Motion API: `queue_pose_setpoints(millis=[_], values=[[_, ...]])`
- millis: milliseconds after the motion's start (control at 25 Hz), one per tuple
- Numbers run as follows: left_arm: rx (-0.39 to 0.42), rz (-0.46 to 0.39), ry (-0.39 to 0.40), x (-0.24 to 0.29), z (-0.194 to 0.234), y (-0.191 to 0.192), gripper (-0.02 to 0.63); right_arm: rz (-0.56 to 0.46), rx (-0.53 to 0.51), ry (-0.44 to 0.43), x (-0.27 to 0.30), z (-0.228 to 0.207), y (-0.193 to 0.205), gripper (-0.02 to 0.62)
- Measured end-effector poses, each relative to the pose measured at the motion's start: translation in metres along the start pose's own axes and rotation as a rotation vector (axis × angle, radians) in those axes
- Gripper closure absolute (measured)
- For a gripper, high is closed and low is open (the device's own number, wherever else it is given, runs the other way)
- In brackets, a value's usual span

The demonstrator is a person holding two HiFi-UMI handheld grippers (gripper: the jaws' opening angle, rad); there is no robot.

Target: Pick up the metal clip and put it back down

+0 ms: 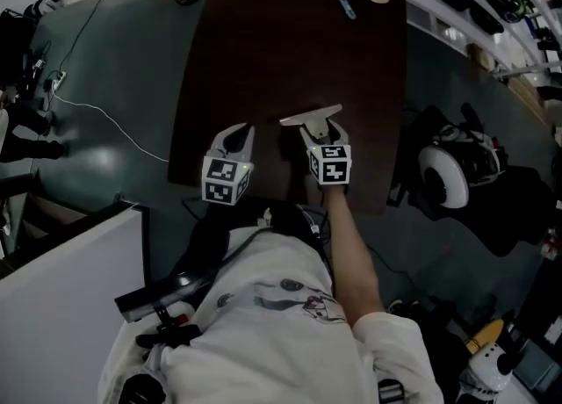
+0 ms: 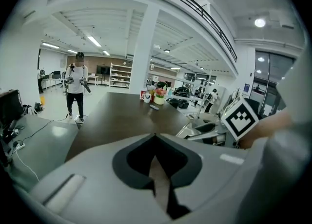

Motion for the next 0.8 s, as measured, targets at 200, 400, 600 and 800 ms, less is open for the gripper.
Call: queue_pose_setpoints(millis=[200, 400, 600, 800], values=[[-0.015, 0.042, 0.015, 0.004, 0.002, 0.012, 0.607, 0.088, -0.018, 0.009, 0.027, -0.002, 0.014, 0.302], [-0.039, 0.102, 0.038, 0.013, 0.003, 0.028, 0.607, 0.141, -0.024, 0.016, 0.042, -0.003, 0.022, 0.302], [-0.058, 0.165, 0.067, 0.023, 0.000, 0.047, 0.607, 0.180, -0.022, 0.029, 0.047, -0.002, 0.035, 0.302], [-0.083, 0.209, 0.097, 0.028, -0.010, 0.063, 0.607, 0.235, -0.014, 0.043, 0.054, -0.010, 0.053, 0.302]])
Point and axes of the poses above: the fingertips, and each gripper's own axes: x forward along the fingers, z to its left, y out of its underside, the point moved 10 cm from there along -x, backward along the fingers, and after that the axes turned 14 degrees about x, right-handed, at the moved point
